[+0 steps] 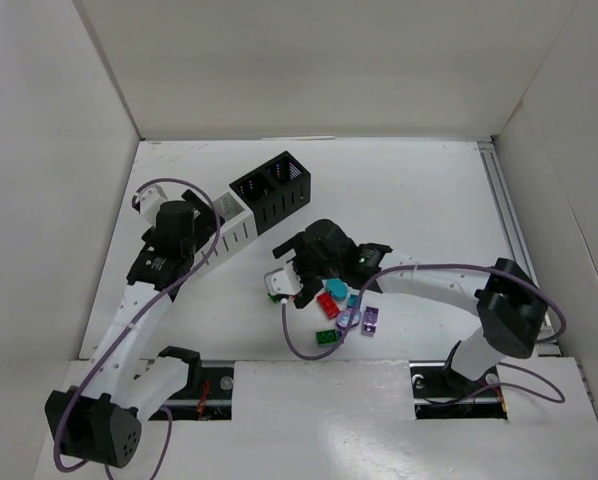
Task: Sort the legos into containers by color
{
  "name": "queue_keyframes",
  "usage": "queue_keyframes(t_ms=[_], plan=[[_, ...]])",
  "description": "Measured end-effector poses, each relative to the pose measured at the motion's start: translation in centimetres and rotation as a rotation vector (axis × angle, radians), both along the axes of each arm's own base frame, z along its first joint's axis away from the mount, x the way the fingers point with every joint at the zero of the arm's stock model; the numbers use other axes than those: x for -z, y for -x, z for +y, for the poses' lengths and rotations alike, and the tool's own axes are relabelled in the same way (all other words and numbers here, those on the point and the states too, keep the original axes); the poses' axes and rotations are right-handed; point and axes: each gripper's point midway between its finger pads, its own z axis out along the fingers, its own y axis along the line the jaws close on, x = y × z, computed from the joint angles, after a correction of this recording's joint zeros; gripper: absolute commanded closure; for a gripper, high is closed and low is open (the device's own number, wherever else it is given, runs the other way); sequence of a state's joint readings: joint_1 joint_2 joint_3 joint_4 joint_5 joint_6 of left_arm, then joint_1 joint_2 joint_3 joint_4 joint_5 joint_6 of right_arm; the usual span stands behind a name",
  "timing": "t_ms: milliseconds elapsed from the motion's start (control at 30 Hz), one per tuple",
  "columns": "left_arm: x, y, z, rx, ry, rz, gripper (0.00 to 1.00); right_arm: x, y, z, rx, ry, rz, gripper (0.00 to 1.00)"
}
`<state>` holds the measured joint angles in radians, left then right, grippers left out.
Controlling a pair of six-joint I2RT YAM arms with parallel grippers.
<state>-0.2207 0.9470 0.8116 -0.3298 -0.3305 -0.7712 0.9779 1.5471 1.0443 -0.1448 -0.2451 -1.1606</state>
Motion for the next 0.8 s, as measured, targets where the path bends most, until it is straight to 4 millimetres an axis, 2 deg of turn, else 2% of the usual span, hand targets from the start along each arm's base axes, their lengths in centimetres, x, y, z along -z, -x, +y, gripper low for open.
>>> queue_keyframes(t_ms=[167, 233, 333, 433, 567, 700, 800], plan=[[-2.5, 1.0, -1.3, 0.072, 0.062, -0.092, 0.00, 1.6, 0.8, 3.3, -0.164, 0.043, 0.003, 0.03], [-2.7, 1.6, -1.7, 0.101, 0.085, -0.114, 0.00, 2.3, 1.0, 4.2, -0.210, 0.061, 0.010, 0.03], [-2.0, 2.4, -2.2, 0.126, 0.102, -0.102, 0.00, 3.8, 1.3, 4.9, -0.265, 0.105, 0.036, 0.04], [-1.1, 2.8, -2.4, 0.132, 0.110, -0.069, 0.00, 5.6, 1.6, 5.2, -0.303, 0.152, 0.069, 0.06], [-0.7, 3.2, -2.5, 0.134, 0.120, -0.061, 0.00, 8.2, 2.1, 4.9, -0.337, 0.224, 0.128, 0.14], [0.0, 3.5, -2.5, 0.132, 0.128, -0.052, 0.00, 10.3, 2.5, 4.6, -0.352, 0.283, 0.178, 0.17], [0.2, 3.6, -2.6, 0.131, 0.135, -0.048, 0.00, 10.2, 2.3, 4.9, -0.344, 0.279, 0.180, 0.23]])
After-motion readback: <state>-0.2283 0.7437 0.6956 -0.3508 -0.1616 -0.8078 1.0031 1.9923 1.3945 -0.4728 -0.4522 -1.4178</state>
